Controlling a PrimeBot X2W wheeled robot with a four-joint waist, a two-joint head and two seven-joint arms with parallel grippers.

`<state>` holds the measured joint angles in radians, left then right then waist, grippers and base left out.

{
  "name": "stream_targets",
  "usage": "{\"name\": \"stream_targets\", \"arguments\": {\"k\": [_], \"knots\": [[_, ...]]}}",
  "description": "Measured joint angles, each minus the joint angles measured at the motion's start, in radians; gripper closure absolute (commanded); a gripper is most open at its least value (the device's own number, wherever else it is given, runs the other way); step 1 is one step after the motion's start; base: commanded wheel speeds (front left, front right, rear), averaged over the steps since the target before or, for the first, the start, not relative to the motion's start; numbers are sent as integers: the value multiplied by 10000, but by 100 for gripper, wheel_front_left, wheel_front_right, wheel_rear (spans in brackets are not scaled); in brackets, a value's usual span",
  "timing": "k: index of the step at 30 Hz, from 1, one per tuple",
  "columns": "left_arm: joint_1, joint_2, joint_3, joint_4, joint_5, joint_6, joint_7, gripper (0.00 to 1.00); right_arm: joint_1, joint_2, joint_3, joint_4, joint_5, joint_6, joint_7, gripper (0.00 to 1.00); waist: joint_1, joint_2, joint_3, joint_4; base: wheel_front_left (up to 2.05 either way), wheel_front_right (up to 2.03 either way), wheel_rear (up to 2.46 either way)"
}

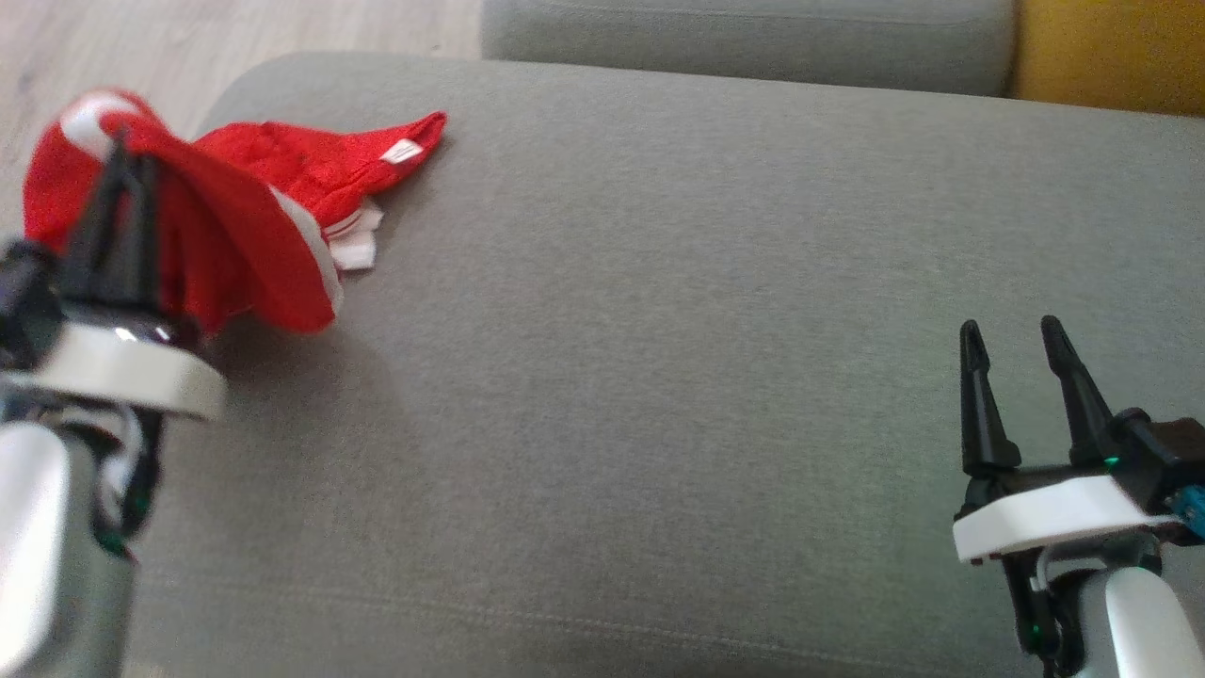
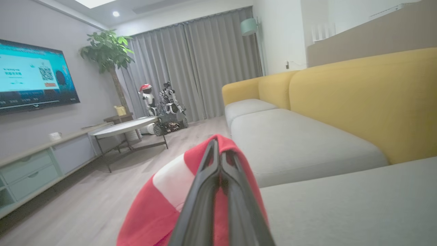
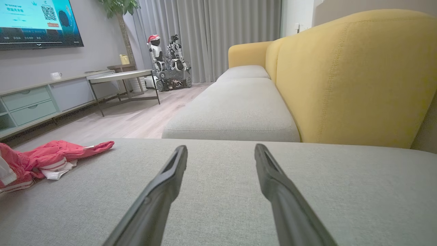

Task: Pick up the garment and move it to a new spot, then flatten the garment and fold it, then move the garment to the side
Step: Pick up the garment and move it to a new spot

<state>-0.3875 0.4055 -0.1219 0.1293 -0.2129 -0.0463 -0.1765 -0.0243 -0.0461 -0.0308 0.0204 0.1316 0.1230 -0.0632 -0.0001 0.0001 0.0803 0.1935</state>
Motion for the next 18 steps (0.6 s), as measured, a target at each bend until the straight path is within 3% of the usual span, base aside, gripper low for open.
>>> {"name": "stream_targets", "arguments": {"k": [3, 7, 13, 18], "knots": [[1173, -320, -307, -1599, -184, 222, 633, 100, 151, 6, -2, -205, -8, 0, 173, 0, 0, 0, -179, -447, 0, 0, 0], [1595, -704, -794, -2401, -303, 297, 1049, 100, 152, 10, 107, -405, -2, 0, 288, 0, 0, 0, -214, -1017, 0, 0, 0], [1386, -1457, -1808, -2309, -468, 182, 1354, 100, 133, 12, 395, -646, 188, 0, 288, 0, 0, 0, -95, -2155, 0, 0, 0], [77, -1931, -2420, -1645, -449, -111, 1360, 100, 106, 10, 568, -857, 424, 0, 268, 0, 0, 0, 186, -3337, 0, 0, 0]]}}
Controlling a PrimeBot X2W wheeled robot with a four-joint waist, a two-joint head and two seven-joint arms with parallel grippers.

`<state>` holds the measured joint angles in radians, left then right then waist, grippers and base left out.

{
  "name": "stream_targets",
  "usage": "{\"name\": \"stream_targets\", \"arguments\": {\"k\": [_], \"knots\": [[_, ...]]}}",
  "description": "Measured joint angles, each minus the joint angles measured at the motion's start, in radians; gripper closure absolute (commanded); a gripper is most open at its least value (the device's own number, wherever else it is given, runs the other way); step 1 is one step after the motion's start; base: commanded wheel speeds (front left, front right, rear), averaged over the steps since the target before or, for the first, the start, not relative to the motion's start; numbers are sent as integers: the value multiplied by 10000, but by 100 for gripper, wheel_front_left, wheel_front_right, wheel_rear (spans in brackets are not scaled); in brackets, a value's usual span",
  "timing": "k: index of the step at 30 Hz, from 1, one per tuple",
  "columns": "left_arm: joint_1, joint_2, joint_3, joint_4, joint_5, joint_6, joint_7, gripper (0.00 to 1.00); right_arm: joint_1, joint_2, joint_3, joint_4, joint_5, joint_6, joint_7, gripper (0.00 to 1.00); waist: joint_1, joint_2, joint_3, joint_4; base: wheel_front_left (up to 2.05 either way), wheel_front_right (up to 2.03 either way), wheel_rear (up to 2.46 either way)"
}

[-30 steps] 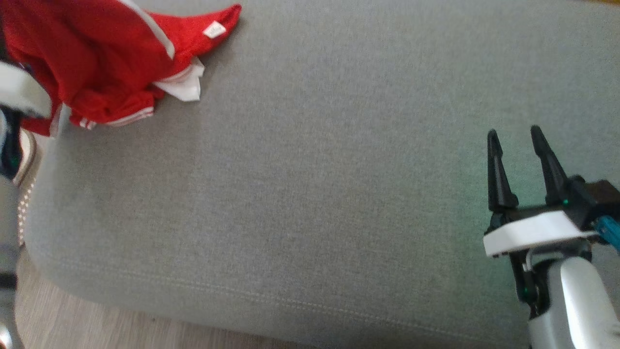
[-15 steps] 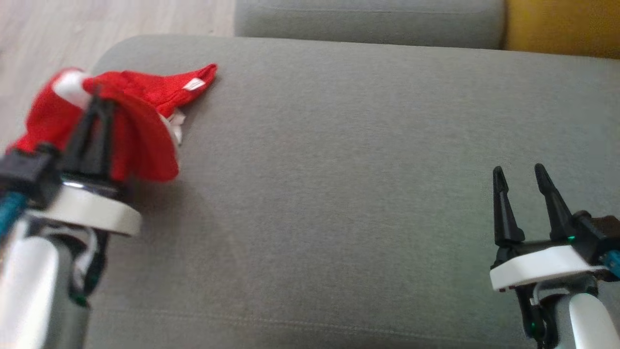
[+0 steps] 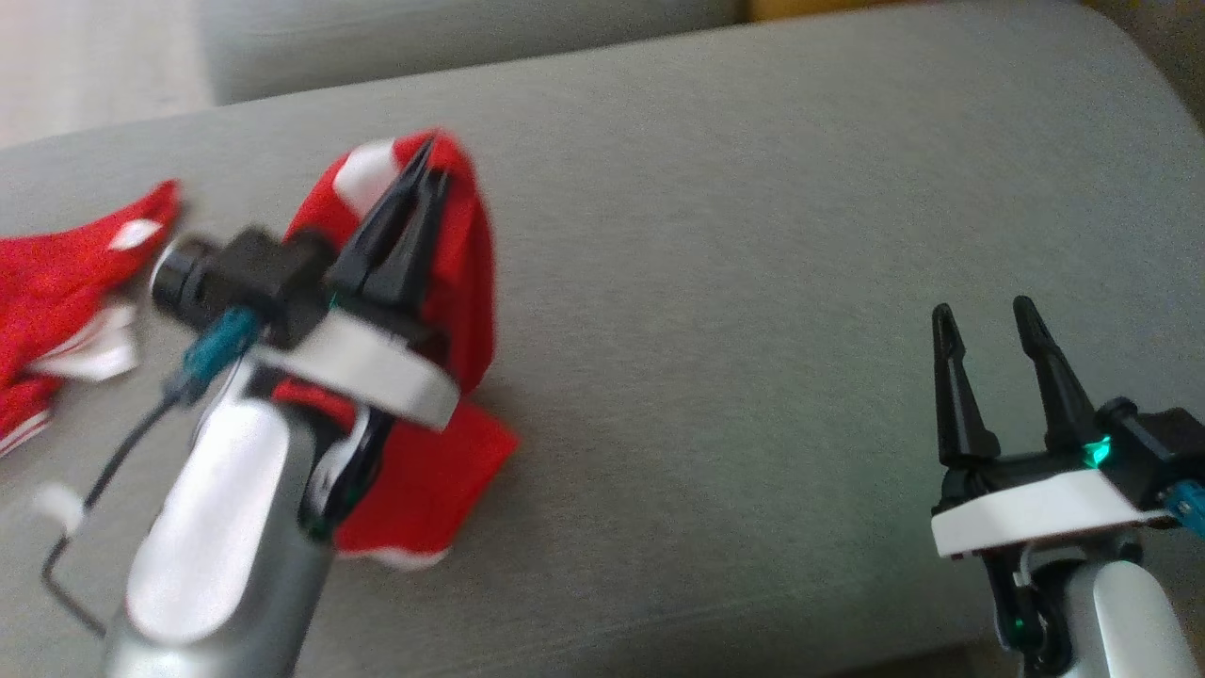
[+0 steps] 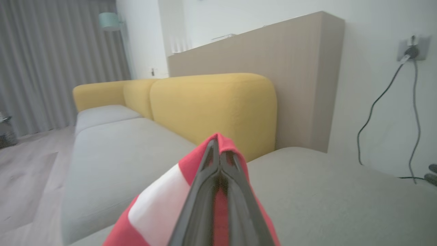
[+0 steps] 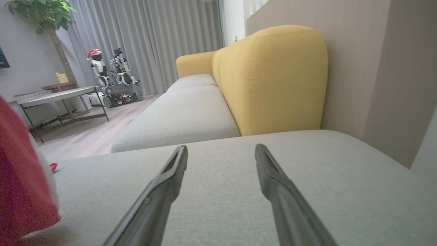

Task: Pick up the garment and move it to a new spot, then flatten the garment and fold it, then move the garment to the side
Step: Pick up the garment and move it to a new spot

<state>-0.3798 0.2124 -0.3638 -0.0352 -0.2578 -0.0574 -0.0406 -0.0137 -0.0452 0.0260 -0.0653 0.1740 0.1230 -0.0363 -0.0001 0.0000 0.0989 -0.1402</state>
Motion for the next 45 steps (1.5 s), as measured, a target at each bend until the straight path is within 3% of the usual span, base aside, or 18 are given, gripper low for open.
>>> {"name": "stream_targets", "arguments": {"k": [7, 14, 22, 23, 24, 25, 32, 38, 41, 45], "knots": [[-2083, -711, -629, 997, 123, -268, -157, 100, -40, 2, 4, 27, 382, 0, -326, 0, 0, 0, 706, -1676, 0, 0, 0], [-2767, -913, -1287, 2849, 138, -495, 140, 100, -215, 4, 113, 104, 677, 0, -639, 0, 0, 0, 1493, -3063, 0, 0, 0], [-2629, -909, -2104, 4585, -94, -631, 667, 100, -235, 10, 209, 366, 980, 0, -951, 0, 1, 0, 2144, -3791, 0, 0, 0], [-2598, -911, -2230, 4711, -94, -656, 662, 100, -236, 10, 211, 416, 982, 0, -989, 0, 1, 0, 2153, -3763, 0, 0, 0], [-2580, -905, -2360, 4815, -94, -660, 633, 62, -252, 10, 222, 456, 991, 0, -1009, 0, 1, 0, 2141, -3713, 0, 0, 0], [-2573, -907, -2435, 4918, -96, -662, 562, 0, -283, 12, 242, 502, 989, 0, -1014, 0, 1, 0, 2112, -3649, 0, 0, 0], [-2376, -947, -2558, 4949, -215, -552, -604, 0, -434, 13, 125, 625, 765, 0, -995, 0, 1, 0, 1733, -2816, 0, 0, 0], [-1594, -846, -2077, 4677, -403, 90, -1384, 0, -462, 12, 98, 652, 558, 0, -848, 0, 1, 0, 1394, -1887, 0, 0, 0], [-944, -681, -1496, 4337, -713, 658, -1697, 0, -458, 12, 59, 671, 376, 0, -660, 0, 1, 0, 1089, -1069, 0, 0, 0], [-429, -456, -1051, 4059, -934, 965, -1829, 0, -454, 8, 2, 685, 226, 0, -466, 0, 1, 0, 870, -429, 0, 0, 0]]}}
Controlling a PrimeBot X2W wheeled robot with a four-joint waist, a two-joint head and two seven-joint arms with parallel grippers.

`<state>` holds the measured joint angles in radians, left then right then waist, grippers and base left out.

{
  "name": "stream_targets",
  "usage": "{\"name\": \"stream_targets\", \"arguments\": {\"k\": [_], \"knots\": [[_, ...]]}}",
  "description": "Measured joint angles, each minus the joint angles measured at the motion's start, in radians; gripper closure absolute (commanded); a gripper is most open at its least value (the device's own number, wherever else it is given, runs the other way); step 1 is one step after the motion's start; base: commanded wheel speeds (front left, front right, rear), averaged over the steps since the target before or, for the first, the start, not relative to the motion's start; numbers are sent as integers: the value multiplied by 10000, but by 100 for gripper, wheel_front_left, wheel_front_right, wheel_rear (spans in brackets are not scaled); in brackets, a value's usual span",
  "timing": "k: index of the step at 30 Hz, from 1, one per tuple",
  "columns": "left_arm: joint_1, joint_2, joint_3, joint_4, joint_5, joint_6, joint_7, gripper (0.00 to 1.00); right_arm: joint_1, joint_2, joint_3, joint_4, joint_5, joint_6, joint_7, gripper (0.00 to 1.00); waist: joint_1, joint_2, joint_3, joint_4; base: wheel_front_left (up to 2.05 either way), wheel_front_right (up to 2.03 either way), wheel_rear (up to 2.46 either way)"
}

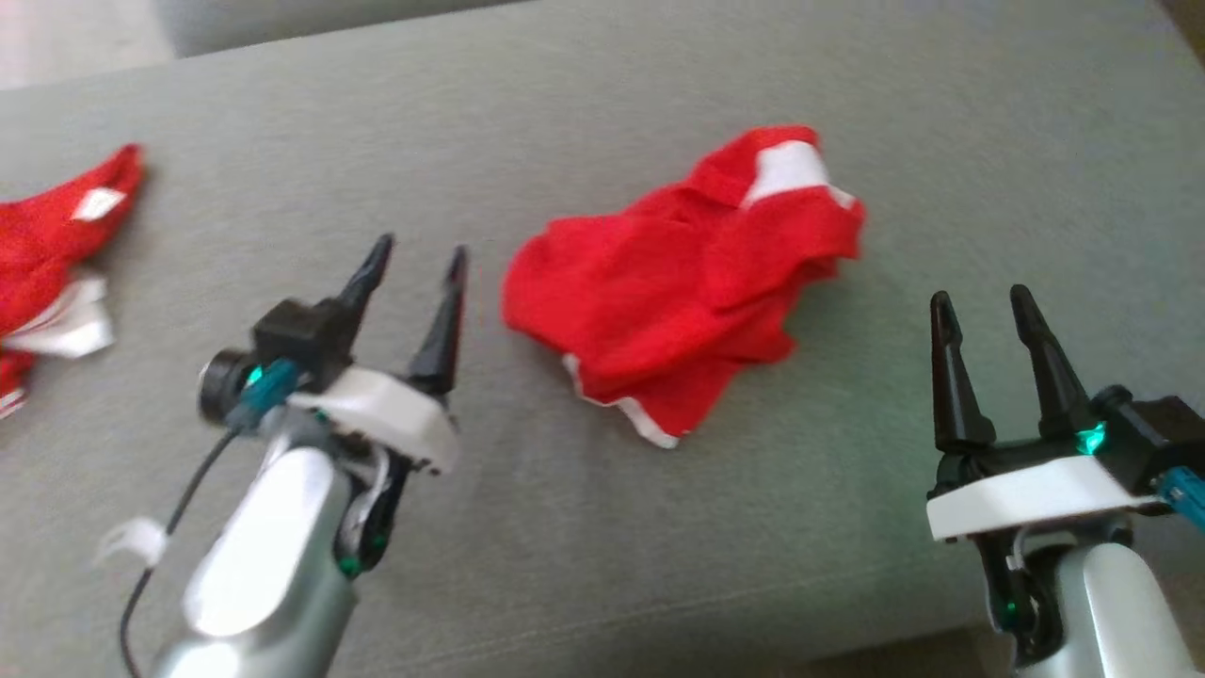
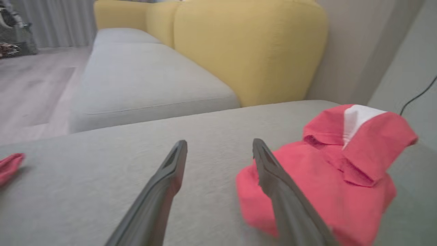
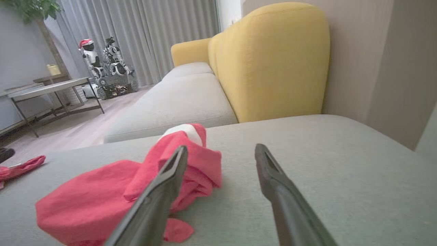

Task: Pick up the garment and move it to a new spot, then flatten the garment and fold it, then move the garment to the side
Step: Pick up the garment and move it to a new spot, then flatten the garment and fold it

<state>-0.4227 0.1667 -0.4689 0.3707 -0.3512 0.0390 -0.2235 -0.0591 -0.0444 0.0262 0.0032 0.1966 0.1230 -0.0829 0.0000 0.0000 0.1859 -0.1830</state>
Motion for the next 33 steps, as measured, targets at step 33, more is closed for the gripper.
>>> {"name": "stream_targets", "arguments": {"k": [33], "knots": [[4625, 1565, 1095, -2855, -420, 1195, -102, 0, 1260, 2, 8, 171, -711, 0, 848, 0, 0, 0, -2189, 1798, 0, 0, 0]]}}
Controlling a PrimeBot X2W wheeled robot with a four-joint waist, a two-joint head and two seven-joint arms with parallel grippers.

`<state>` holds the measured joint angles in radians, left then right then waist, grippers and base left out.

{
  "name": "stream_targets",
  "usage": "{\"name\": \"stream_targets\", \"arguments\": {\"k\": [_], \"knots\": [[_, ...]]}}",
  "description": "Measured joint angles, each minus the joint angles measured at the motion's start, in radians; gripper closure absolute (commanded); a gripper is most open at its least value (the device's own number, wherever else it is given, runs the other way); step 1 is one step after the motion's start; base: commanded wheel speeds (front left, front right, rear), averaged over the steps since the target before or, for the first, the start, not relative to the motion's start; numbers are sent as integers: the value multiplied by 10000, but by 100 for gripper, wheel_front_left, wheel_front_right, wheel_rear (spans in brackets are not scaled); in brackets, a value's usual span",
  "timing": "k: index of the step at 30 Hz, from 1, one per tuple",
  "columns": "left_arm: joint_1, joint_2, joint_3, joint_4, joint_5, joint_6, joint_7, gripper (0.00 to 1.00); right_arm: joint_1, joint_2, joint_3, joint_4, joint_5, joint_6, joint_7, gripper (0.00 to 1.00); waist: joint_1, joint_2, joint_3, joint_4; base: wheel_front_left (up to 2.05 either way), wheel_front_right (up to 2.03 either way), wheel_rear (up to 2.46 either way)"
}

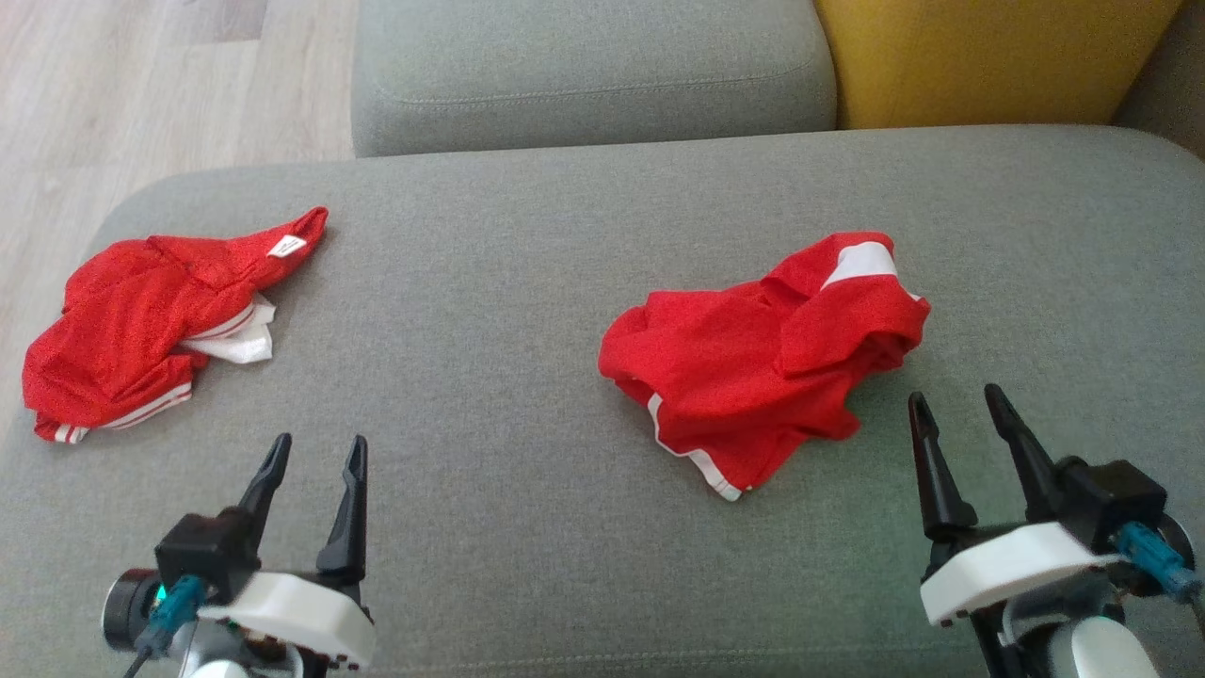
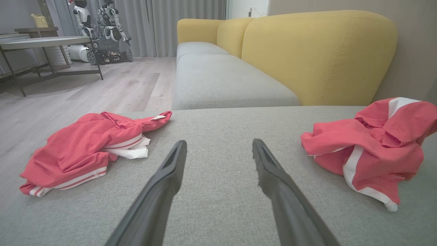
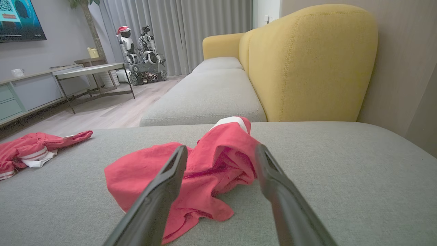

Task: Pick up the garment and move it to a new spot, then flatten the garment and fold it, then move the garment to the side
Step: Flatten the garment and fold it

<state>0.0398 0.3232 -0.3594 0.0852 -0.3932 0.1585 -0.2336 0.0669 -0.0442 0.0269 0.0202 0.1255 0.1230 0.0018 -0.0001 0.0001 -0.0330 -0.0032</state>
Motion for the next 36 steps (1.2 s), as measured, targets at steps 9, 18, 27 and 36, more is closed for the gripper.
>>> {"name": "stream_targets", "arguments": {"k": [9, 18, 27, 36], "knots": [[9, 69, -63, -115, 42, 90, 44, 0, 98, 0, -56, -92, -6, 0, 73, 0, 0, 0, -18, 24, 0, 0, 0], [9, 88, -88, -148, 33, 102, 48, 0, 98, 0, -61, -84, 63, 0, 71, 0, 0, 0, 20, 0, 0, 0, 0], [6, 150, -123, -144, 31, 102, 48, 0, 96, 0, -67, -77, 61, 0, 92, 0, 0, 0, 55, 54, 0, 0, 0], [-219, 161, -222, -222, 48, 102, 92, 0, -13, 0, 1375, 880, -531, 0, 978, 0, 0, 0, 492, 278, 0, 0, 0]]}}
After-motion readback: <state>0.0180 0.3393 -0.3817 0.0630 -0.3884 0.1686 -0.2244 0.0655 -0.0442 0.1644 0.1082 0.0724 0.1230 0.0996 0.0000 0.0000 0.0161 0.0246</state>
